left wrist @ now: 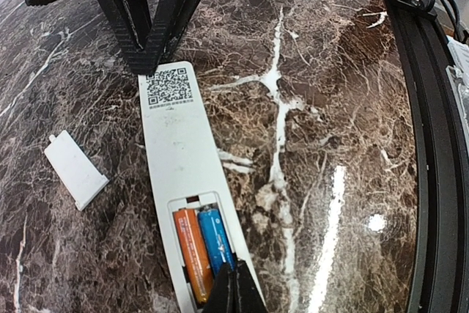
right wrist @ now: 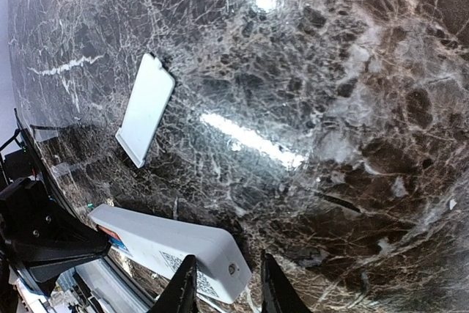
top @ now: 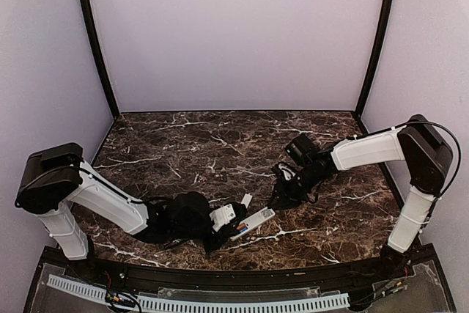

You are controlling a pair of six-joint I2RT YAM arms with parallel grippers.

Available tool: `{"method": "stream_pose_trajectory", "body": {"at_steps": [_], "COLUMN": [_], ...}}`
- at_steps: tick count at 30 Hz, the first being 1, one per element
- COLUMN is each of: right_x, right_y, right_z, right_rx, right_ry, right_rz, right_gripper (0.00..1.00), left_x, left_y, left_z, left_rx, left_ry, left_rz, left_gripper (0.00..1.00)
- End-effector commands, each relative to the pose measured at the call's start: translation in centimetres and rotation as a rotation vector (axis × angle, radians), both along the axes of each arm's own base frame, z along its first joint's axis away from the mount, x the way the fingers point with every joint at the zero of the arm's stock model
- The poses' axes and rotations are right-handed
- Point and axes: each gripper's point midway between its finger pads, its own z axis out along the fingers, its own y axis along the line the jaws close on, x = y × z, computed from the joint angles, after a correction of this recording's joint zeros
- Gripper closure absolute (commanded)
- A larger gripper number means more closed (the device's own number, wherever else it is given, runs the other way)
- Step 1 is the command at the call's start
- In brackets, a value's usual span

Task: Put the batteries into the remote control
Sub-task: Load the battery into the battery compartment, then press the battery in the battery compartment.

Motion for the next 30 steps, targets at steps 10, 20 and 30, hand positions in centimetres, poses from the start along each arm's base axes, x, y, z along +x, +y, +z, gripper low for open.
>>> {"method": "stream_pose_trajectory", "body": {"at_steps": [10, 20, 30], "right_x": [1.5, -4.7, -6.8], "right_y": [0.2, 7.9, 8.8], "right_z": [4.2, 5.6, 1.2], "right_rx": [-0.035, 0.230, 0.204], "right_ry": [-0.157, -0.097, 0.010], "right_rz": [0.027, 0.247, 0.301], "right_gripper": [0.74, 1.00, 1.00], "left_x": [0.7, 3.0, 4.1], "left_y": [0.4, 4.3, 5.6], "left_z": [3.7, 4.6, 3.9], "left_rx": [-0.083, -0.187, -0.180], "left_ry": [0.019, 0.101, 0.099], "left_rz": [0.041, 0.239, 0.323], "left_gripper": [0.96, 0.92, 0.91]}}
